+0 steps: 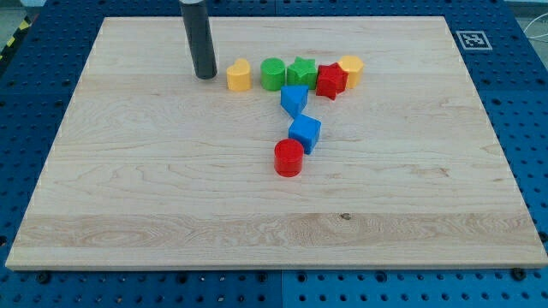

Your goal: Push the yellow heart to the green circle

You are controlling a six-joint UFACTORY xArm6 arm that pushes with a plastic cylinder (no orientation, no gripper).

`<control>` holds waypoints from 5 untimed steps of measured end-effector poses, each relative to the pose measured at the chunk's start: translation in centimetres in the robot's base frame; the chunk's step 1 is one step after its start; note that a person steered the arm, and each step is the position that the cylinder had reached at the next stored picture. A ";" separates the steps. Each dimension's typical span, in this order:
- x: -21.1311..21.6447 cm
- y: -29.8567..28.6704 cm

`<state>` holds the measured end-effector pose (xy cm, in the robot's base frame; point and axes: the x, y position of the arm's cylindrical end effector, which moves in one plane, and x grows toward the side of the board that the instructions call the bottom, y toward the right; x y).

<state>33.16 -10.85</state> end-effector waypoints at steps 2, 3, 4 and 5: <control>0.1 2.5; 0.1 2.5; 0.2 2.0; 0.6 1.1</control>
<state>33.80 -9.73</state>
